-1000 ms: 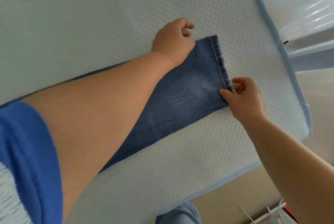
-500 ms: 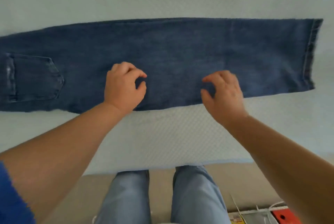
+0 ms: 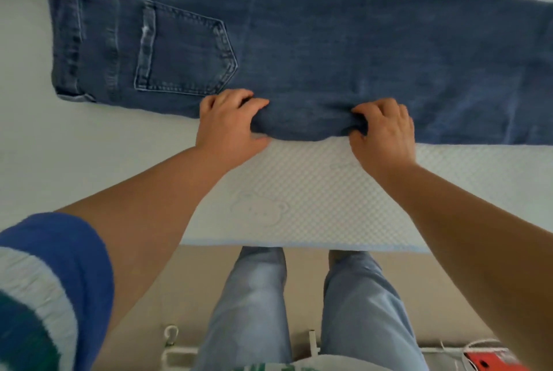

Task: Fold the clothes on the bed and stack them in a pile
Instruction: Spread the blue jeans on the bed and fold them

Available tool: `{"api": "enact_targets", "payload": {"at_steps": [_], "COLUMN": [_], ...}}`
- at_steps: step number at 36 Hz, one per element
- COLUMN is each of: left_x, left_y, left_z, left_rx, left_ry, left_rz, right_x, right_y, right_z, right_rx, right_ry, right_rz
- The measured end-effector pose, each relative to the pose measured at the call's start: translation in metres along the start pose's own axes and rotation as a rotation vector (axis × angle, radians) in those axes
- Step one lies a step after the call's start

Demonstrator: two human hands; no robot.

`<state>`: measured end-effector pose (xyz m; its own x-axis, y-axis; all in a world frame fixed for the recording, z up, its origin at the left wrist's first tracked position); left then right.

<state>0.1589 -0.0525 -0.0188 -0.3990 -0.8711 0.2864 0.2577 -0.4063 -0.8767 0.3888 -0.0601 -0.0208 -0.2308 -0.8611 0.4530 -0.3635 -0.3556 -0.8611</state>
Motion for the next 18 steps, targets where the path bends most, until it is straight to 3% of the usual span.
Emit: {"api": "enact_targets", "payload": {"at_steps": [11,15,18], "left_x": [-0.016,-0.025,-0.029], "left_y": [0.006,-0.006,-0.013], "left_z": [-0.008,-0.016,-0.016], "left_rx": [-0.068,0.06,0.135], "left_ry": [0.086,0.065,0.019], "left_rz": [0.031,0.064,0.051], "right_x": [-0.007,-0.013,-0.005], "right_y": [-0.035,-0.02,-0.006], "right_z": [-0.016,-0.011,-0.02], "right_rx": [-0.032,-0.127,-0.18], "right_ry": [0.055,0.204,0.212], "right_rz": [0.24,0.144,0.061]}}
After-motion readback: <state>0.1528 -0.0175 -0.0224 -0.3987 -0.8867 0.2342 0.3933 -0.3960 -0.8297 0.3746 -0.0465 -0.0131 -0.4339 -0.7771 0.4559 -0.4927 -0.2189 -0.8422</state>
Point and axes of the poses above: each hand's wrist, its own x-axis away from the middle knuckle, its own y-axis out of the palm, z = x × y, the point moved 8 cm from there along -x, towards the middle knuckle, and after that the axes turned 14 degrees about y, right-handed, at the moved point
